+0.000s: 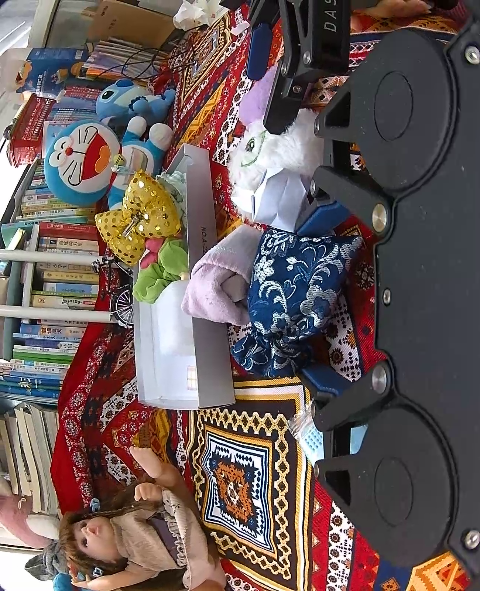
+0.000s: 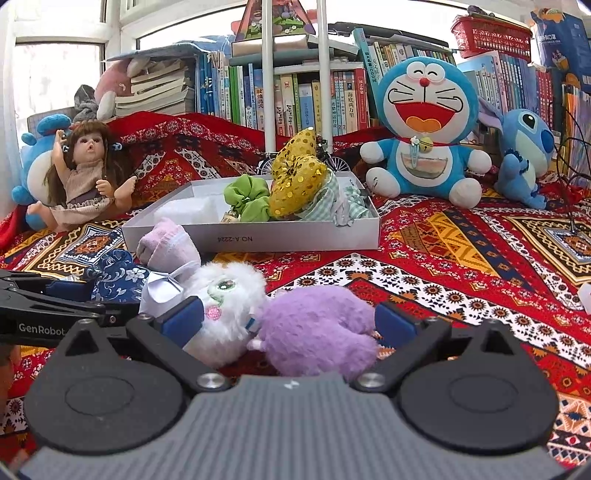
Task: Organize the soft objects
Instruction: 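Grasp the navy floral cloth with the left tool while the right tool grasps the purple plush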
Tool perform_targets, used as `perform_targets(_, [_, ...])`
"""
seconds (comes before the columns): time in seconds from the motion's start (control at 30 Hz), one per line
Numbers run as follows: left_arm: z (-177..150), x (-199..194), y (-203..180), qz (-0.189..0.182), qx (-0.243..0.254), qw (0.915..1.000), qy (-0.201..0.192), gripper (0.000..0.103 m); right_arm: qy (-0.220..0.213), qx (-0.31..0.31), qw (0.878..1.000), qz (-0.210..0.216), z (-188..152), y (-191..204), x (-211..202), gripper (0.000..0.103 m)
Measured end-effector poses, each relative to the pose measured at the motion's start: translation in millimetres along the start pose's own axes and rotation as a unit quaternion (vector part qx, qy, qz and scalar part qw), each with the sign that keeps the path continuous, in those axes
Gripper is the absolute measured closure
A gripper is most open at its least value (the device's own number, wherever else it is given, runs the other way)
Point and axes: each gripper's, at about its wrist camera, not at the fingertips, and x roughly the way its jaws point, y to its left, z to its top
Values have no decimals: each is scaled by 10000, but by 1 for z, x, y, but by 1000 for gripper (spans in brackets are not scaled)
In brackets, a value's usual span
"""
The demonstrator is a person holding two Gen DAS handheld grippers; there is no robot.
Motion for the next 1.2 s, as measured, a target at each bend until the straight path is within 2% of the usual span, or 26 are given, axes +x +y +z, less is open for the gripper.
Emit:
perform_targets(0.27, [0,-2,2,-30,-18,10000,-23,38,-43,-72,9999,106,-1,2,-2,3])
perform_targets(0.5, [3,-9,6,-15,-27,10000,-59,41,-94,53,9998,-154,0,-11,-15,10])
perform_targets(0.77, [2,-11,6,-2,-138,9999,-91,46,142,167,9994,-266,-9,-18,-13,17])
perform_targets(0.87, [3,-14,5,16,-122,9998,-146,49,189,174,9994,-228,-10,-16,-12,23])
perform_targets(0.93, [5,-16,5,45,-126,9997,-192,50,219,186,9995,-146,-10,-15,-12,34])
perform_targets(1.0, [6,-19,6,55,-138,9996,-219,51,219,162,9995,-150,-9,-12,-12,39])
perform_targets(1.2, [14,-25,9,115,-181,9993,-291,56,57,176,9996,-191,-2,-12,-17,42])
